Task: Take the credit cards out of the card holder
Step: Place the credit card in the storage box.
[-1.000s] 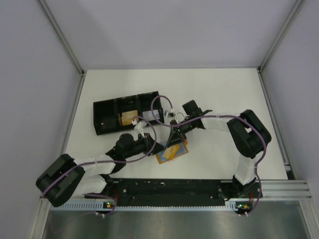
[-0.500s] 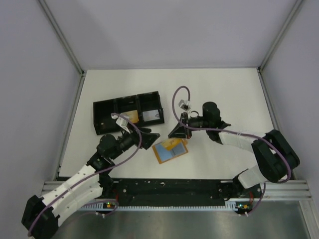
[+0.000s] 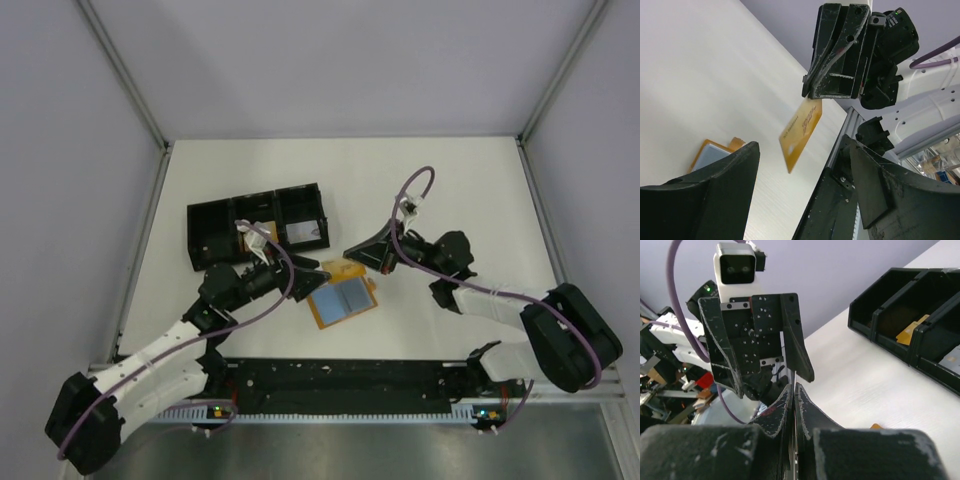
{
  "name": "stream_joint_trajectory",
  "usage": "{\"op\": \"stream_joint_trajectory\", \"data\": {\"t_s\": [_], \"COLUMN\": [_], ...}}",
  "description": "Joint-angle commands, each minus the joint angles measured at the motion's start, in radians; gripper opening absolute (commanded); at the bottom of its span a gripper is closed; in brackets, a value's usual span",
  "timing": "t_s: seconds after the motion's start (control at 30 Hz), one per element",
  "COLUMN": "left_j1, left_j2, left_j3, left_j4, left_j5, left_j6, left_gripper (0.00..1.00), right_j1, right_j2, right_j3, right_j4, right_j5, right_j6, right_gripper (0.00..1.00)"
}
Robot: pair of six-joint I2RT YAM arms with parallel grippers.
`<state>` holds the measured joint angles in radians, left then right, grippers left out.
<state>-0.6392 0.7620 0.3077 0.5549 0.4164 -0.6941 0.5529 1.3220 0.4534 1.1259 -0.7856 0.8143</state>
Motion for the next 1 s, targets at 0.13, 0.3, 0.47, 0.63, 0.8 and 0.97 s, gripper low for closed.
{"op": "stream_joint_trajectory", "data": {"t_s": [0.13,0.3,0.47,0.63,0.8,0.97], "left_j1": [-0.007,-0.013,-0.016,-0.014,0.013,0.149], "left_j2": [0.103,0.137,0.149,0.117,0.014,-0.01], "left_j3": [0.027,0.036,0.034,0.034,0.068,0.197], "left_j4": [0.218,0.243,0.263,0.208,-0.086,-0.497], "left_j5": [0.104,0.104,0.101,0.056,-0.091,-0.123], "left_j6": [-0.076,-0.082,-0.087,-0.048,0.022,0.106], "left_gripper": [0.71,0.59,0.13,0.0,0.0,0.0], "right_j1": [-0.005,-0.004,-0.004,-0.013,-0.079,-0.117], "right_j2": [-0.037,-0.03,-0.017,-0.012,-0.047,-0.148], "right_j3": [-0.013,-0.021,-0.022,-0.03,-0.064,-0.065], "right_j4": [0.179,0.216,0.23,0.226,0.178,-0.079], "right_j5": [0.085,0.092,0.094,0.089,0.097,0.108], "right_j6": [0.103,0.129,0.141,0.141,0.131,-0.007], "right_gripper": [0.0,0.0,0.0,0.01,0.52,0.8]}}
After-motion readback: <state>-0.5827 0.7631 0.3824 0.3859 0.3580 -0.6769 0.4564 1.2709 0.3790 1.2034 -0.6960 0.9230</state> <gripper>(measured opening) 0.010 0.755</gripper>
